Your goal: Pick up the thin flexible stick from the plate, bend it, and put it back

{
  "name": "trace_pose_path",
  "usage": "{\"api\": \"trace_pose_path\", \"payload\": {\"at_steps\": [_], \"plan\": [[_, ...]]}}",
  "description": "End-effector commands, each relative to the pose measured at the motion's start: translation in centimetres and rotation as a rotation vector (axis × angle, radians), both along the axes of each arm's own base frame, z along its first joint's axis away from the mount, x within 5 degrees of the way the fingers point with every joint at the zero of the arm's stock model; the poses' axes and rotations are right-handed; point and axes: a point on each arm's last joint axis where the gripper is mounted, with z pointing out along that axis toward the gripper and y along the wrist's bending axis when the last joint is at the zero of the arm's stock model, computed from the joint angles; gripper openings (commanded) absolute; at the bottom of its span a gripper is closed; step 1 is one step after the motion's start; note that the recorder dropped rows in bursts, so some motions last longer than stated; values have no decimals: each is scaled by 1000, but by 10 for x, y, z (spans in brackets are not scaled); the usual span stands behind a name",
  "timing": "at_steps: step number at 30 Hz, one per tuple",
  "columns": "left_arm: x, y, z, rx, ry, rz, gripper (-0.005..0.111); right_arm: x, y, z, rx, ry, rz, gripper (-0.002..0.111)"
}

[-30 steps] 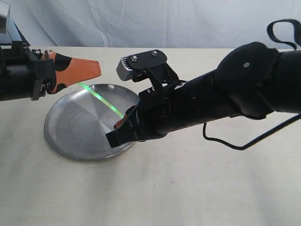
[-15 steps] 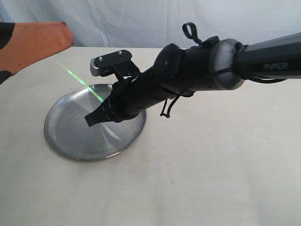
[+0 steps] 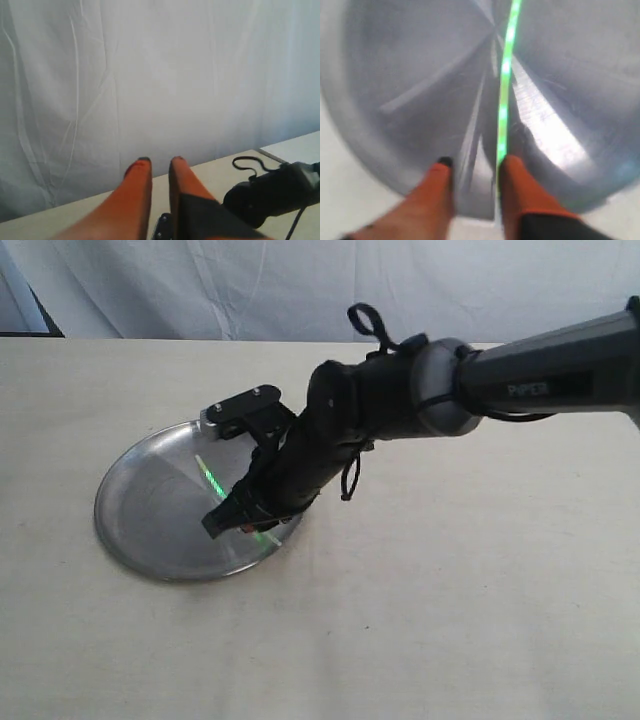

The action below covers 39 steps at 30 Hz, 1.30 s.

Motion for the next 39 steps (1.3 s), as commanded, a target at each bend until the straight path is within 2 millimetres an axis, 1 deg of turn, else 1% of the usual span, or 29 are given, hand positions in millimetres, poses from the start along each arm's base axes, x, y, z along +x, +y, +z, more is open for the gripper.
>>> {"api": "trace_pose_path", "payload": {"at_steps": [1,5,7,9,12,14,16,18,21,24,28,39], "plan": [[1,6,3,-3,-44,61,10,-15,-12,78,60,-105,40,1],[4,9,-2,110,-64,120,0,-39,-31,152,142,-260,58,1],[7,9,-9,137,-46,126,0,-53,-42,181,171,-336,65,1],[11,8,-17,140,-18,121,0,-72,-55,209,201,-386,75,1],[17,7,-32,128,31,113,0,-99,-77,238,214,-475,90,1],[21,6,-42,127,61,112,0,-118,-92,250,211,-526,98,1],[23,5,-51,125,91,107,0,-134,-106,253,182,-547,112,1],[25,4,-57,108,117,97,0,-149,-116,249,151,-518,132,1],[26,2,-63,88,145,84,0,-165,-126,236,106,-440,160,1],[26,2,-63,87,148,81,0,-175,-132,222,56,-344,188,1],[26,2,-64,88,150,80,0,-180,-133,214,40,-268,202,1],[26,3,-64,98,147,84,0,-178,-132,216,58,-299,190,1]]}}
